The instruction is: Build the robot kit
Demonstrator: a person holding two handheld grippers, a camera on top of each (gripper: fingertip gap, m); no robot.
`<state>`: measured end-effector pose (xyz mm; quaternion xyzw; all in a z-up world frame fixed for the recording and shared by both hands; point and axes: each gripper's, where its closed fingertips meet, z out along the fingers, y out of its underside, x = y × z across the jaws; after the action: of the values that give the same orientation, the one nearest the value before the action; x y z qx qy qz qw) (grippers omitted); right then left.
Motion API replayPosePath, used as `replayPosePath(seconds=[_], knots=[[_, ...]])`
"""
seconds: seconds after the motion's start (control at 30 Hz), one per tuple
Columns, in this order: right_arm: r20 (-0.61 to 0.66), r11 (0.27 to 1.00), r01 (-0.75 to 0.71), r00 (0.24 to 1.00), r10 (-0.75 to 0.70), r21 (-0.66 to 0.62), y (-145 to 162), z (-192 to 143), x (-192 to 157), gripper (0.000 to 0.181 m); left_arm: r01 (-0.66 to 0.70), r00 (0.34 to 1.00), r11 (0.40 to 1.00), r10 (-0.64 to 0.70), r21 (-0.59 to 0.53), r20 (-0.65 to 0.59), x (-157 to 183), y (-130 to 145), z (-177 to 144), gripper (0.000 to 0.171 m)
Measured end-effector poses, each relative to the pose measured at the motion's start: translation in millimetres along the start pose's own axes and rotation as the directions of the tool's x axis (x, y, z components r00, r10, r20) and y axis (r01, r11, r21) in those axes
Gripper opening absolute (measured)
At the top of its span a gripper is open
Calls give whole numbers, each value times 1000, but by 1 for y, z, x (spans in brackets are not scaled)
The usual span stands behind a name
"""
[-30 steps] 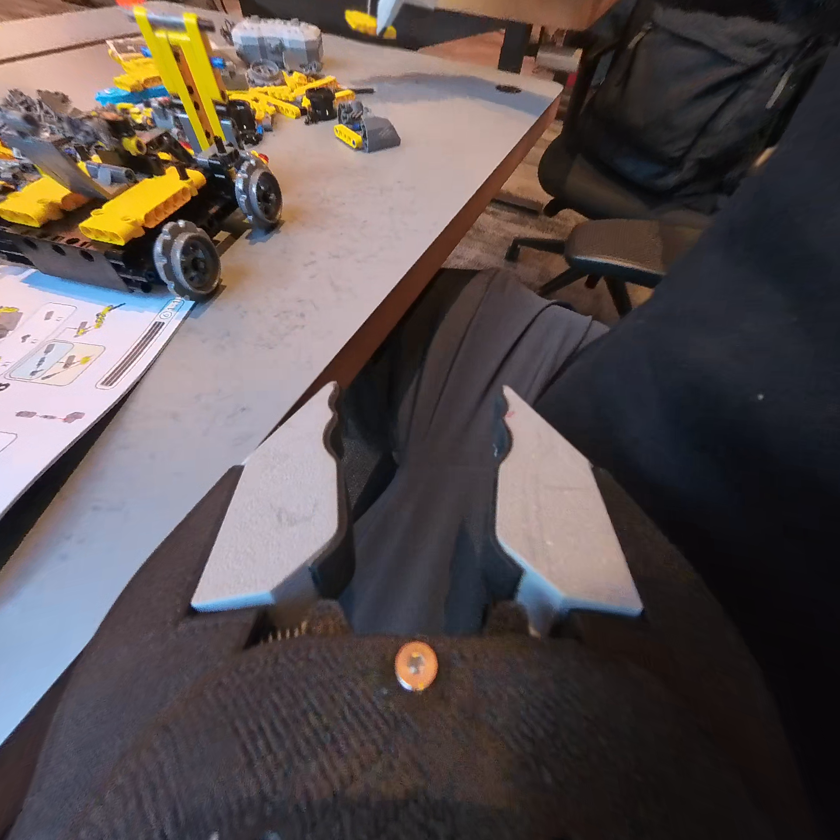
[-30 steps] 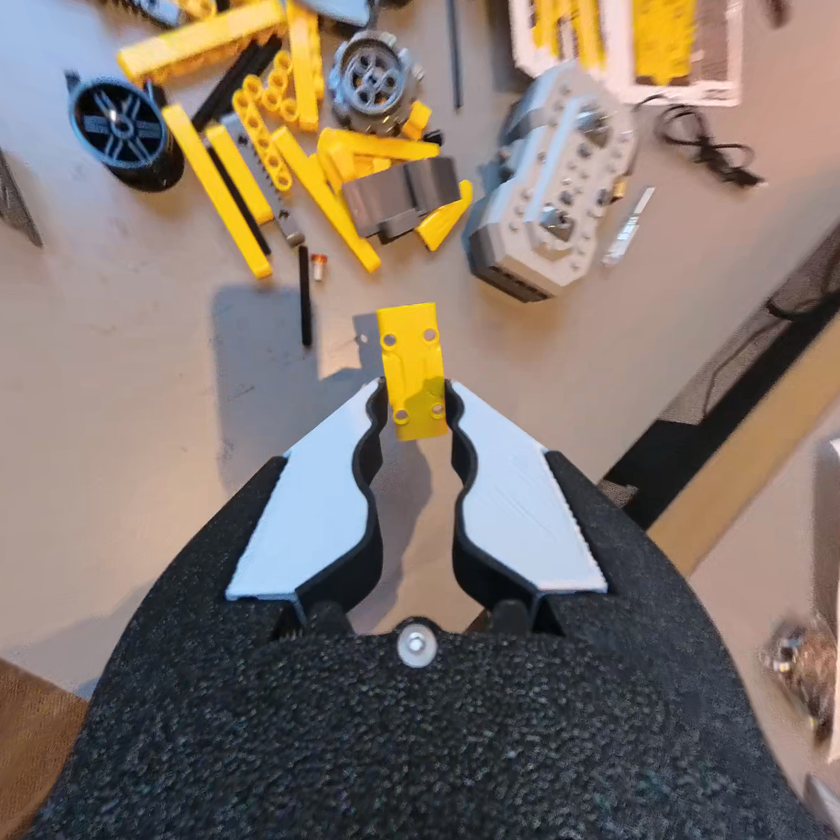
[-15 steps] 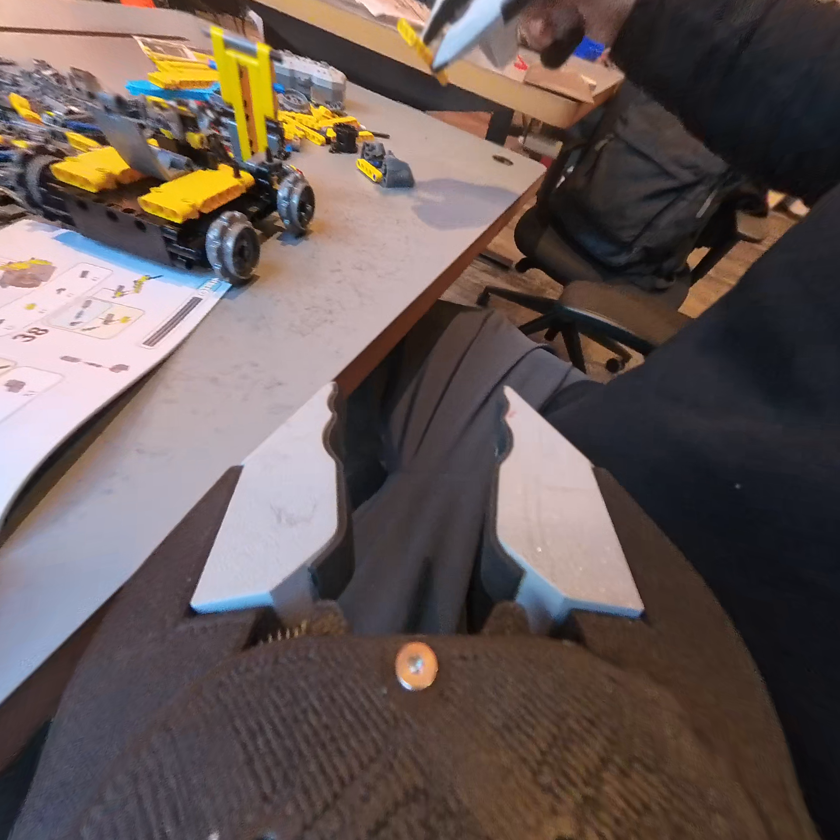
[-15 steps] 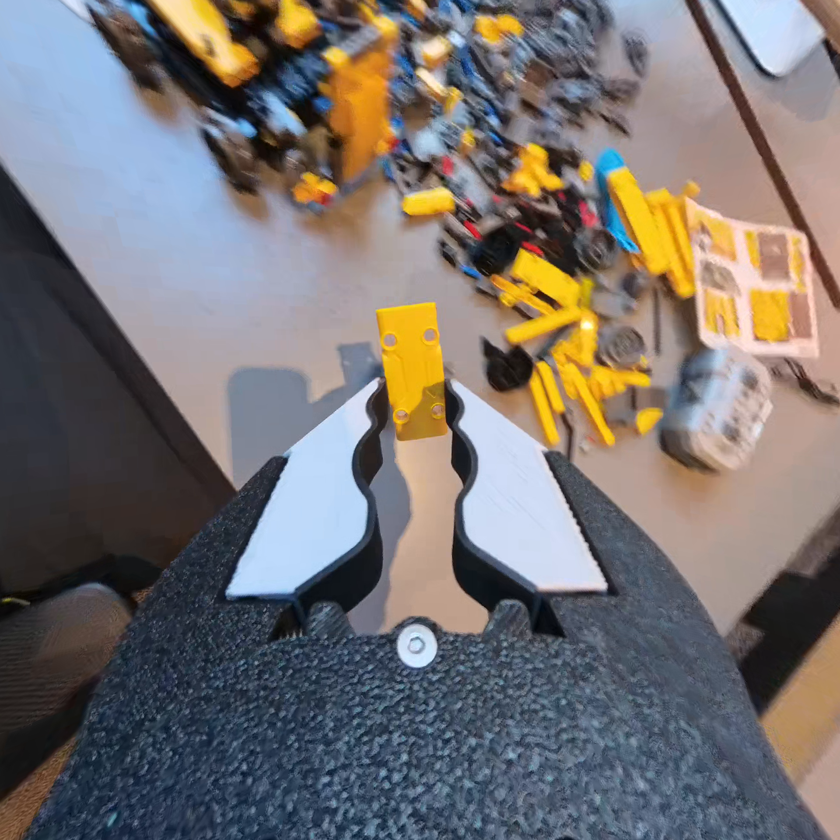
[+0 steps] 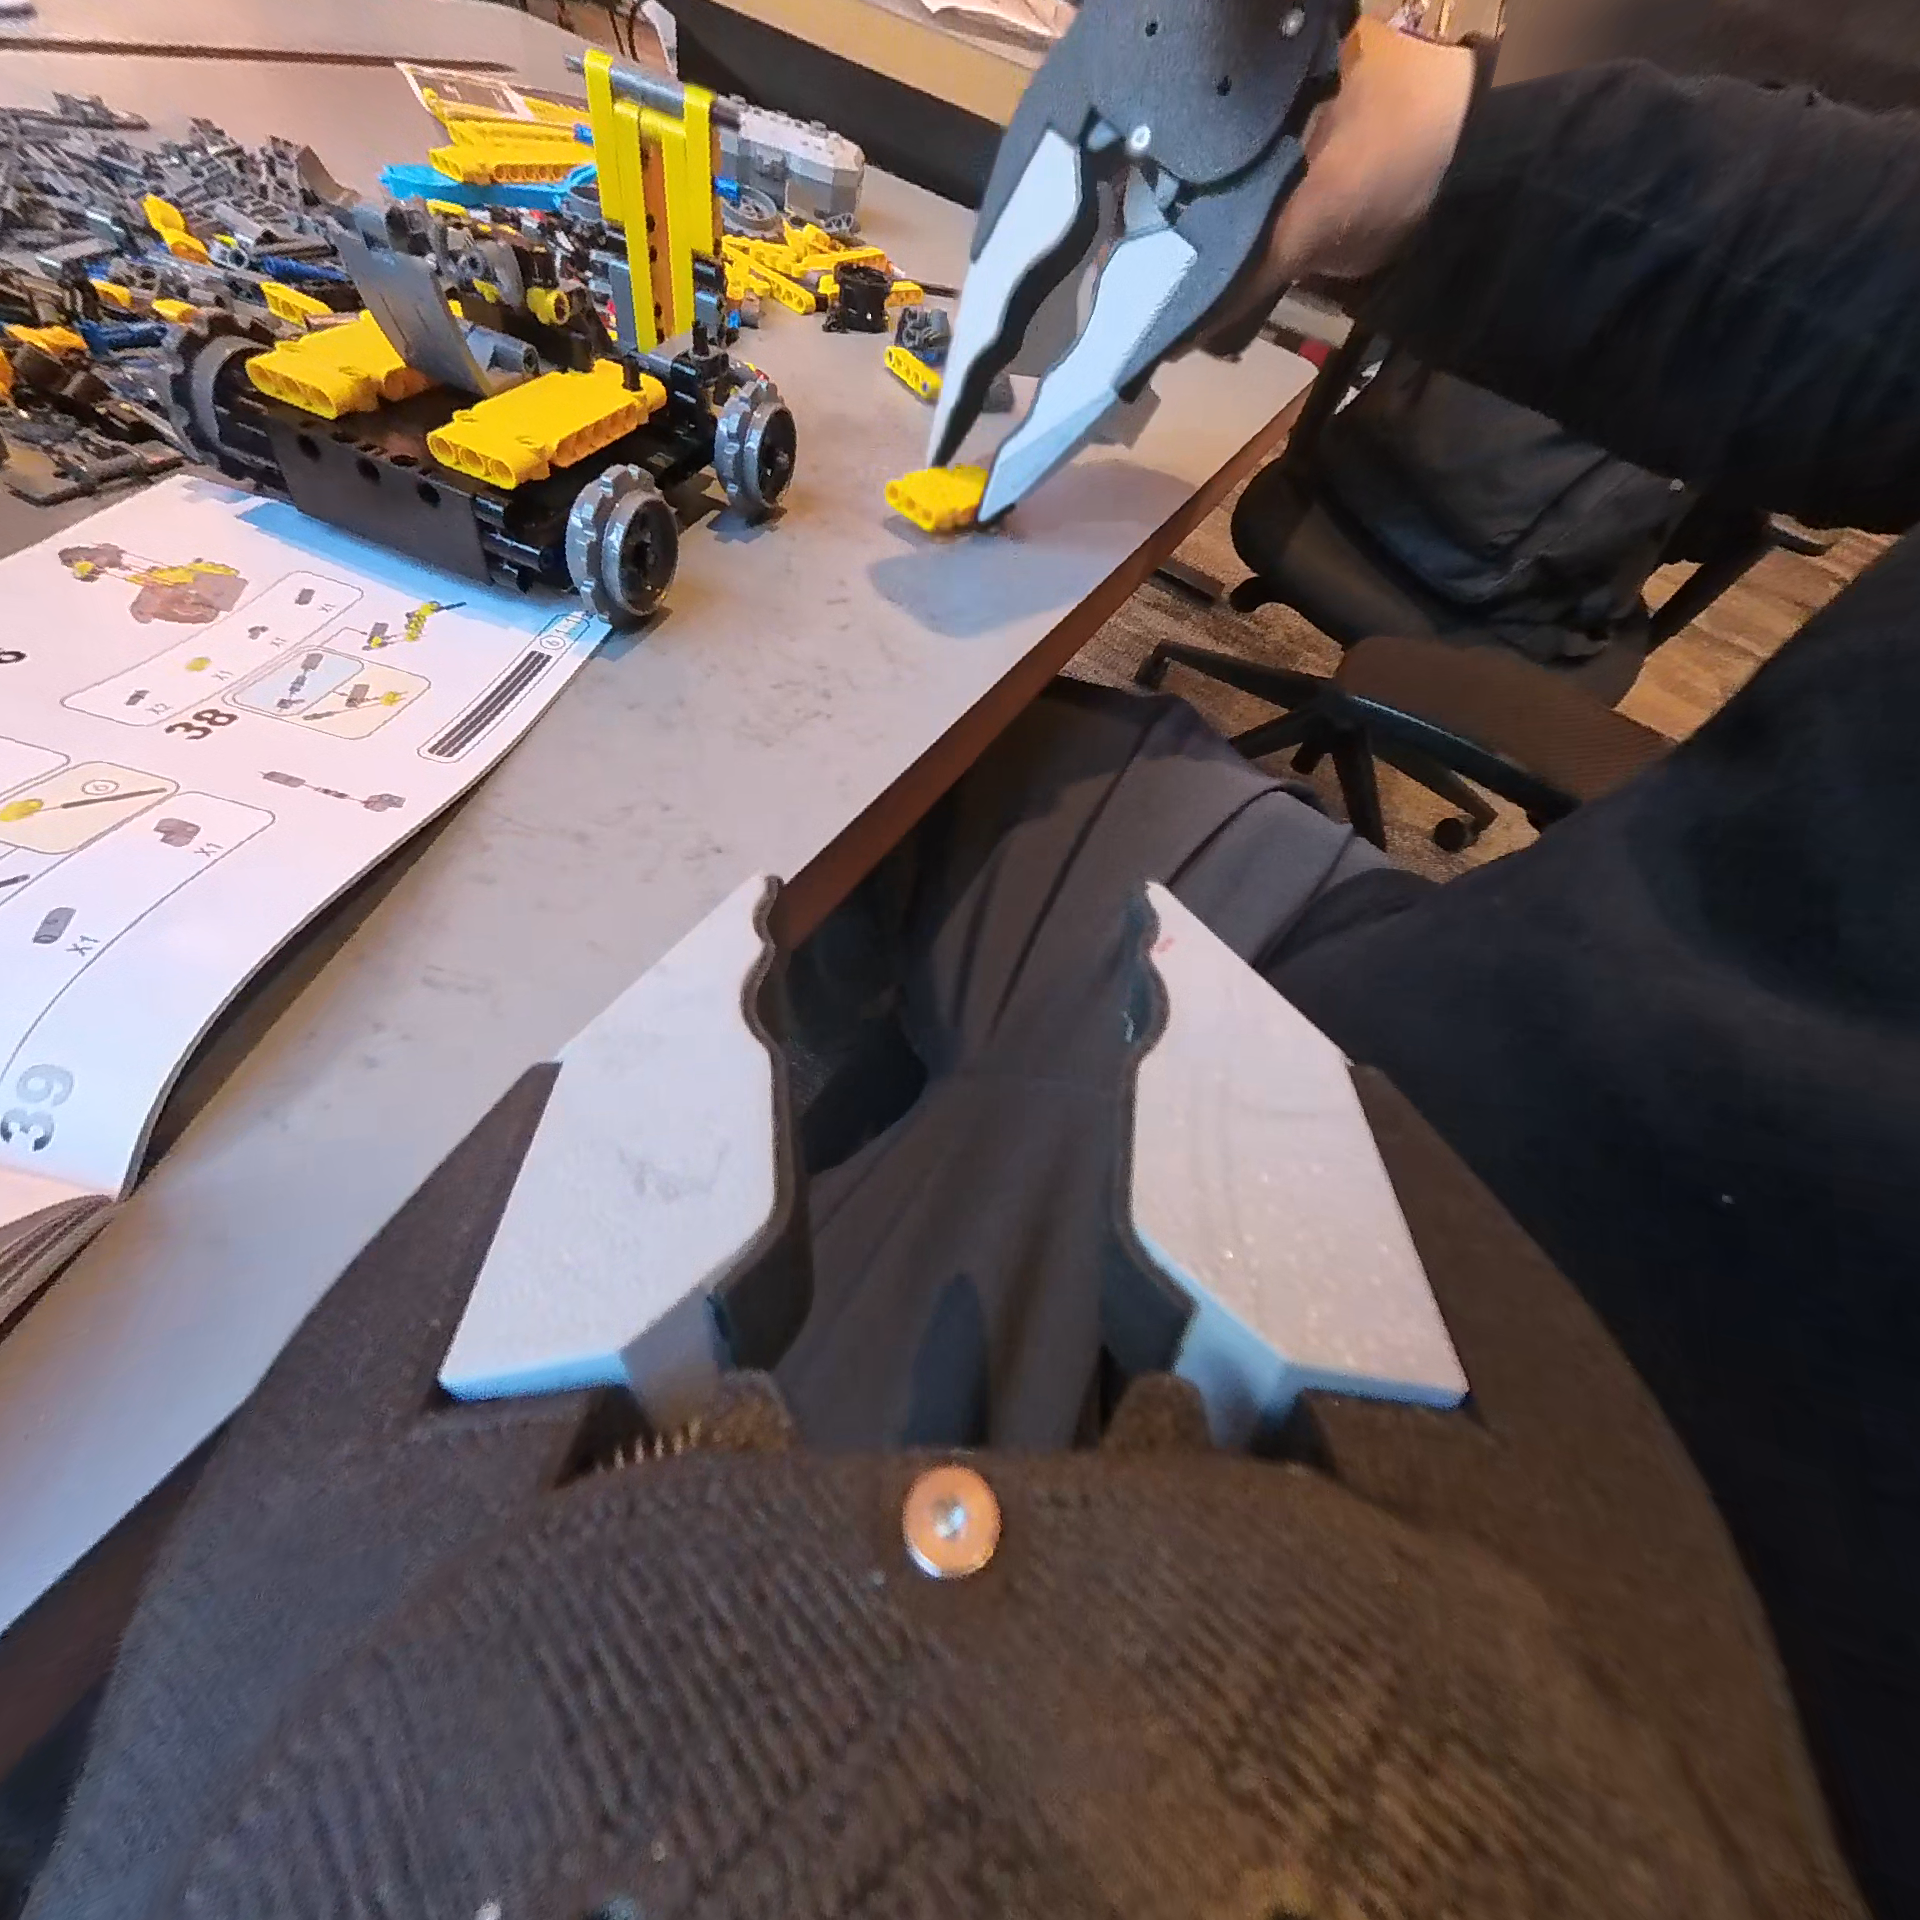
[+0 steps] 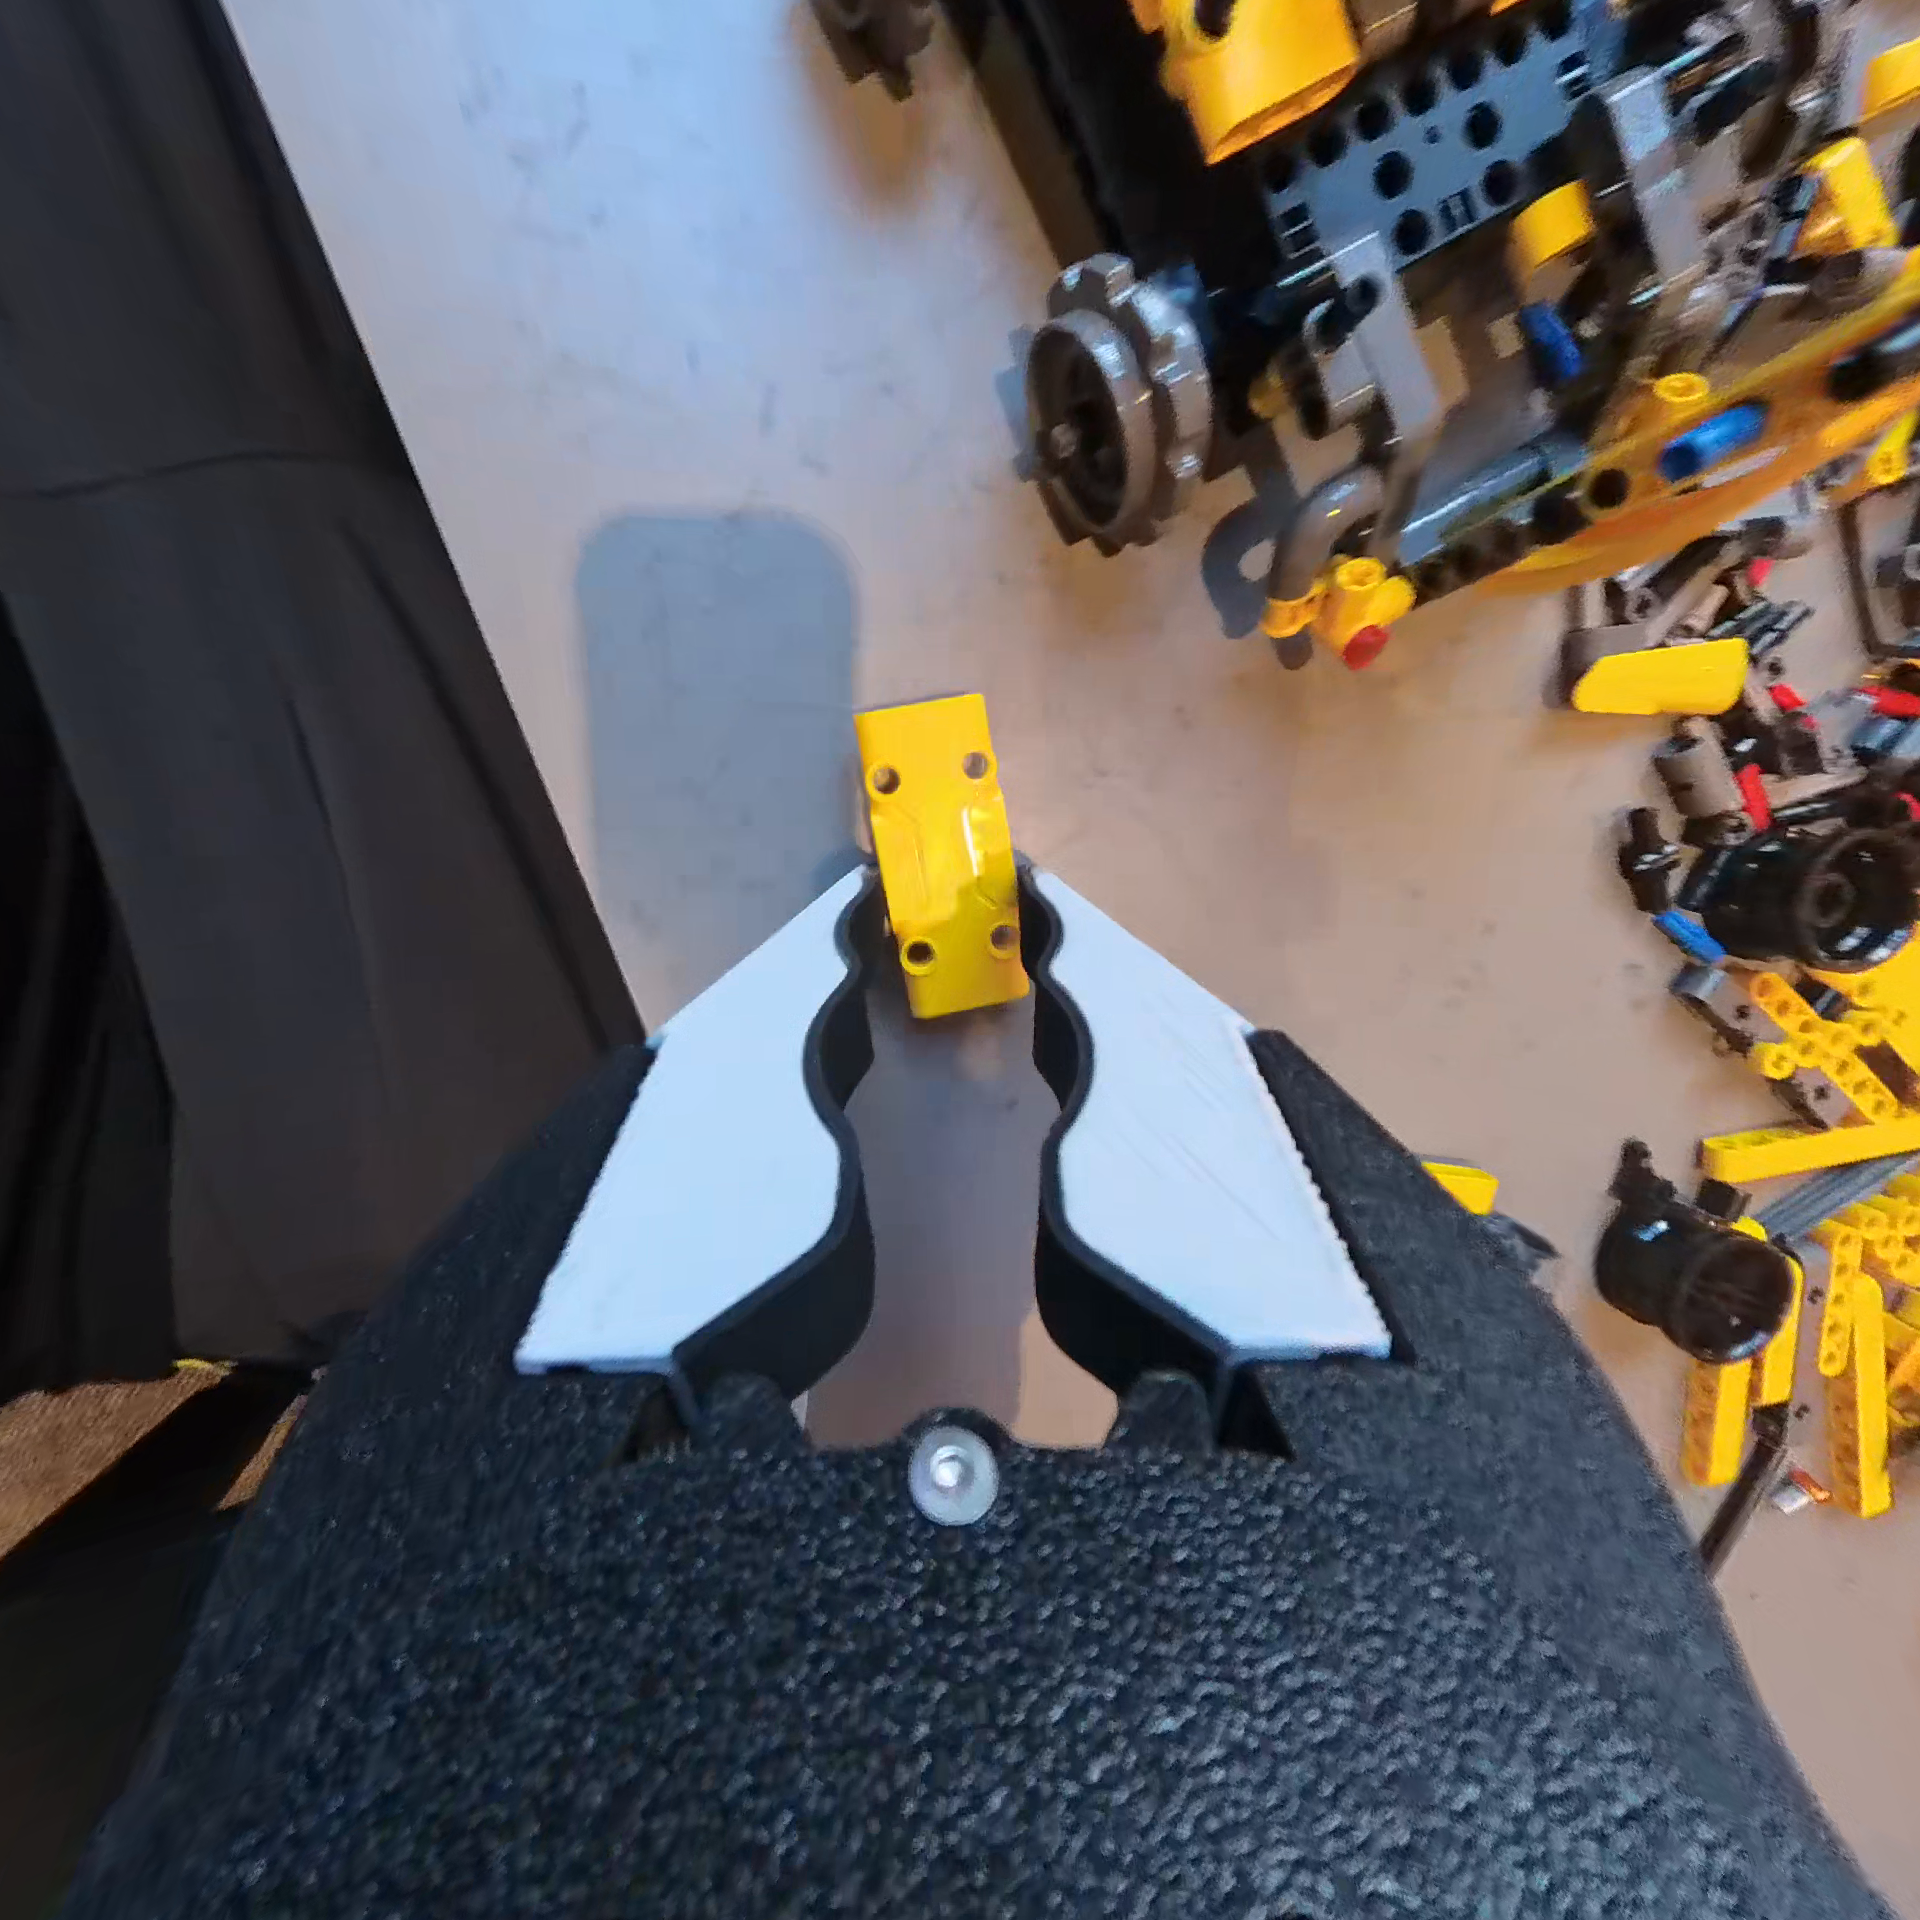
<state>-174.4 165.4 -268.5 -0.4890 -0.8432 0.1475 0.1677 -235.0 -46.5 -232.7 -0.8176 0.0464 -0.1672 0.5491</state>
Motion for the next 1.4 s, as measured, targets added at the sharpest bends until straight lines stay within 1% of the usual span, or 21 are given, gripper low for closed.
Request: replayPosePath(seconds=[0.07,0.17,0.33,0.5,0.67,0.73,0.77,0.93,1.07,1.2,1.4], knots=[[-1,1000,21,1000,-21,6,1,1,-2,26,9,1000,1000,-9,-12,-4,0,3,3,64],[-13,1000,23,1000,-23,6,5,-3,1,38,23,1000,999,-23,-38,-9,-1,10,9,64],[-12,1000,31,999,-31,5,10,-10,0,45,29,1000,998,-29,-51,-8,-2,13,14,64],[-4,999,33,999,-33,22,5,-6,2,42,27,1000,998,-27,-53,-10,-2,14,15,64],[46,999,28,999,-29,24,4,-1,0,41,24,1000,998,-24,-49,-5,-4,14,12,63],[71,999,40,997,-42,27,2,0,-3,35,21,1000,999,-21,-40,-2,-5,12,10,63],[86,998,50,995,-52,23,1,0,-4,32,21,1000,999,-21,-38,-3,-5,11,9,63],[116,995,88,990,-82,-46,3,1,-3,32,26,999,998,-24,-60,37,-16,15,4,60],[61,972,182,983,-175,-149,7,-1,9,32,50,998,999,-50,-16,32,-22,7,-5,60],[27,965,176,984,-174,-197,5,0,20,32,73,997,997,-73,-5,12,-24,7,-9,59],[-38,969,139,988,-150,-205,2,-1,37,32,121,993,993,-121,0,-6,-31,10,-12,59]])
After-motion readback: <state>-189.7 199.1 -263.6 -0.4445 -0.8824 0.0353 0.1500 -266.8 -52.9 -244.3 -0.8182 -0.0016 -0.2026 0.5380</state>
